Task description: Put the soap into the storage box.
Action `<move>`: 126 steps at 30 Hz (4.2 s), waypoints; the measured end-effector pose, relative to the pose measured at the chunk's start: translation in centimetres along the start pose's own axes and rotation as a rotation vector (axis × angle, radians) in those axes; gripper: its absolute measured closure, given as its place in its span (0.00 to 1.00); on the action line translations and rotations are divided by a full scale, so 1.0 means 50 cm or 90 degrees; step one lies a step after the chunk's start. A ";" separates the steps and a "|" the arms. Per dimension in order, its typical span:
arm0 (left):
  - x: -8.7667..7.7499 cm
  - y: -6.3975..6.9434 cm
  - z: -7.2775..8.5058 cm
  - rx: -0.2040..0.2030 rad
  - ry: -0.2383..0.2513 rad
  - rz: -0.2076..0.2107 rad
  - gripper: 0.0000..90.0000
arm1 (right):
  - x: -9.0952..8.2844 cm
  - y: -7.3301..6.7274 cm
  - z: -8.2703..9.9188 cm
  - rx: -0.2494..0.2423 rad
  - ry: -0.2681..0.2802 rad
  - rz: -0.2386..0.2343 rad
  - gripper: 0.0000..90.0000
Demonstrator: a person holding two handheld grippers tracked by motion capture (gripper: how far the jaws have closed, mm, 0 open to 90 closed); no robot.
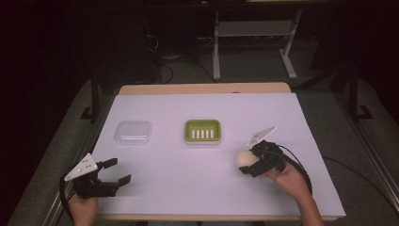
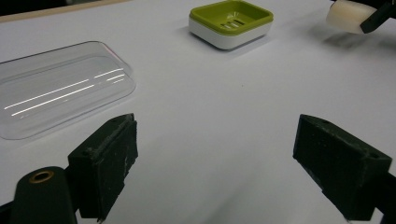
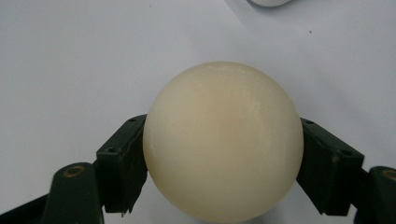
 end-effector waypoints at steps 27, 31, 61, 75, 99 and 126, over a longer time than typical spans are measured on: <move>-0.002 -0.005 0.000 -0.001 -0.001 -0.004 0.15 | -0.013 0.012 -0.091 -0.035 0.016 -0.024 0.27; -0.001 -0.004 -0.001 -0.008 0.007 -0.002 0.15 | -0.015 0.017 -0.101 -0.035 0.020 -0.025 0.27; -0.002 -0.007 -0.001 -0.007 0.006 -0.003 0.15 | 0.001 0.037 -0.174 -0.073 0.008 -0.019 0.27; -0.002 -0.007 -0.002 -0.009 0.008 -0.001 0.15 | 0.003 0.041 -0.209 -0.076 0.005 -0.025 0.27; -0.003 -0.008 -0.001 -0.008 0.007 -0.001 0.15 | 0.001 0.055 -0.280 -0.112 0.007 -0.020 0.27; -0.003 -0.011 0.000 -0.011 0.009 -0.002 0.15 | 0.061 0.070 -0.333 -0.102 -0.005 -0.024 0.27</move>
Point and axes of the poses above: each handheld gripper's, and its own axes: x roughly forward along the jaws, z roughly out of its underside, y roughly to its right, the point moved 6 cm from there along x, roughly forward along the jaws, and after that the axes turned 7 degrees about -y, right-handed, at the moved point
